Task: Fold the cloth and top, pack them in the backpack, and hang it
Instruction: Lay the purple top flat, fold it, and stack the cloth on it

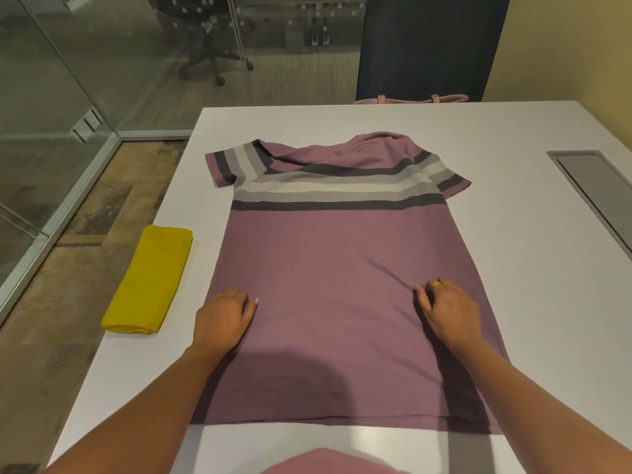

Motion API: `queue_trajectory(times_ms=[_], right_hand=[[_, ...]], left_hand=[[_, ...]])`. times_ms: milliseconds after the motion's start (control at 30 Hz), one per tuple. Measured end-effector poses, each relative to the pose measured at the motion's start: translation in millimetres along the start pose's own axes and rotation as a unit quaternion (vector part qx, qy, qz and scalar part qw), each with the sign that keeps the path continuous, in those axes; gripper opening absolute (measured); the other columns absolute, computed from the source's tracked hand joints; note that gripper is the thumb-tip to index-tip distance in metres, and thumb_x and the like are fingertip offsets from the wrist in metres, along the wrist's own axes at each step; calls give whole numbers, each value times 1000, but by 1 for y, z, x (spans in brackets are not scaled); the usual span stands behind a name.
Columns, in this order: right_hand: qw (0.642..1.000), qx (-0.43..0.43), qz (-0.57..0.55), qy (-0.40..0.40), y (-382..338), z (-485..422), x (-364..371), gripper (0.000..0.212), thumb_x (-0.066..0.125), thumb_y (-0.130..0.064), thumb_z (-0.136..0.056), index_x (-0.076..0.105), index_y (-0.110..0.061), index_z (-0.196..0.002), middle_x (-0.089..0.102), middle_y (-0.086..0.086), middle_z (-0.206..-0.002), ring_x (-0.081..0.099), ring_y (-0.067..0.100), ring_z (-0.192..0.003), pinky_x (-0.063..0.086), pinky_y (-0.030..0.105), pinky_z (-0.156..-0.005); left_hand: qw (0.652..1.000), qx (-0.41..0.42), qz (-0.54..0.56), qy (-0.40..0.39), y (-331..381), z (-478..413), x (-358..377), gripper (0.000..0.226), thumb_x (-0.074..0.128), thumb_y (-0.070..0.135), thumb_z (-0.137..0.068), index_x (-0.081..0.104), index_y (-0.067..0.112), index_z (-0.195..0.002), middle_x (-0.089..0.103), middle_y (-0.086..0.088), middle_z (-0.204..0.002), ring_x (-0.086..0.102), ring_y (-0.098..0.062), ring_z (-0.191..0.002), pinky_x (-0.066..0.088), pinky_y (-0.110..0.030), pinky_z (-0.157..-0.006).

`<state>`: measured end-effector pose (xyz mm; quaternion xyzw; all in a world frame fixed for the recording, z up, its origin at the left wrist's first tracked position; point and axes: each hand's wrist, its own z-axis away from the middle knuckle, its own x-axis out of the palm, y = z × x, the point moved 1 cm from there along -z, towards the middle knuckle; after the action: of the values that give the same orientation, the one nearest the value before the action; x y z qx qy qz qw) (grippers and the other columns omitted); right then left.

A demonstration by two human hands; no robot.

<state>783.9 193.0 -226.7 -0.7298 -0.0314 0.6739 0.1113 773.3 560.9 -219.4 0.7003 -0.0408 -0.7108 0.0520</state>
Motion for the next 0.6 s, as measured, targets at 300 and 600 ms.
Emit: queue_trajectory(times_ms=[300,600], right_hand=[[999,-4,-37,21,-25,-62,-10,41,43,-32,-96,55,-7,-65,51,5,-70,46,22,-63,38,28,-54],[998,-39,-49,24,-78,-191,-7,33,42,-29,-95,62,-5,-83,56,7,-83,55,24,-76,40,30,-61]], left_hand=[[999,-34,30,5,13,-50,-16,36,40,37,-97,60,13,-79,64,-5,-77,59,-22,-68,41,-26,-62],[994,-9,94,60,34,-189,-41,29,44,27,-96,61,9,-80,64,-7,-81,52,-19,-69,40,-28,-65]])
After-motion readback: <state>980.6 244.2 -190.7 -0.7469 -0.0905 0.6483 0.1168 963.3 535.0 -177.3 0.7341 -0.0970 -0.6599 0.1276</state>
